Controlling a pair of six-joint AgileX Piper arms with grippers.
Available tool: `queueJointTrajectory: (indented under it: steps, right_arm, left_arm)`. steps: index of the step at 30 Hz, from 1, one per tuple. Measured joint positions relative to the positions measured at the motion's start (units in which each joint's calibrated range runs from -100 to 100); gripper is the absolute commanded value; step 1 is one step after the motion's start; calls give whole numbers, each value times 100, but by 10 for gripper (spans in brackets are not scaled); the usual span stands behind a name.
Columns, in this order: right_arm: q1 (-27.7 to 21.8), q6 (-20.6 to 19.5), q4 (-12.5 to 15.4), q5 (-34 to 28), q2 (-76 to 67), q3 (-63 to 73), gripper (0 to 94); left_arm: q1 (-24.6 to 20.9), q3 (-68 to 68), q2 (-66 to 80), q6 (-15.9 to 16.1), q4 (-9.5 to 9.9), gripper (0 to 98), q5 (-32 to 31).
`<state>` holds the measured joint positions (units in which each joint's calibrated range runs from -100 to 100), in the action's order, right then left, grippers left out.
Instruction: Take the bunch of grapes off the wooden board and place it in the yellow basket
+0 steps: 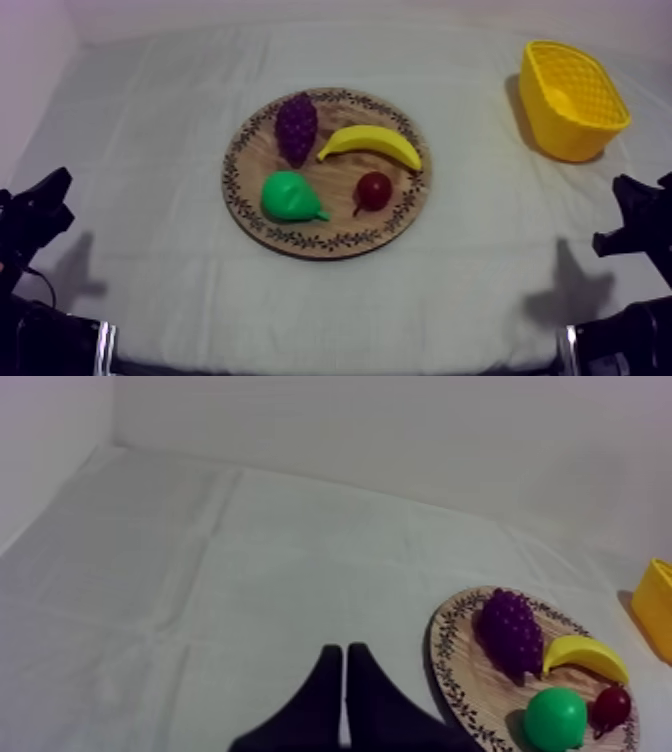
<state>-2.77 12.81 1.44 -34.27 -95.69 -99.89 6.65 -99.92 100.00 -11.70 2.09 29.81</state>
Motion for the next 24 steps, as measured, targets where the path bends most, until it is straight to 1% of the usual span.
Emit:
queueJointTrajectory:
  steps: [3,6,9,24]
  right_arm:
    - [36,-44,0,0,0,0,5]
    - [36,-265,0,0,0,0,5]
    - [36,-394,0,0,0,0,5]
    - [39,-444,25,0,6,0,5]
  left_arm:
    - [0,0,0,0,0,1,0]
    - [0,0,0,0,0,1,0]
    - [0,0,0,0,0,1,0]
    - [0,0,0,0,0,1,0]
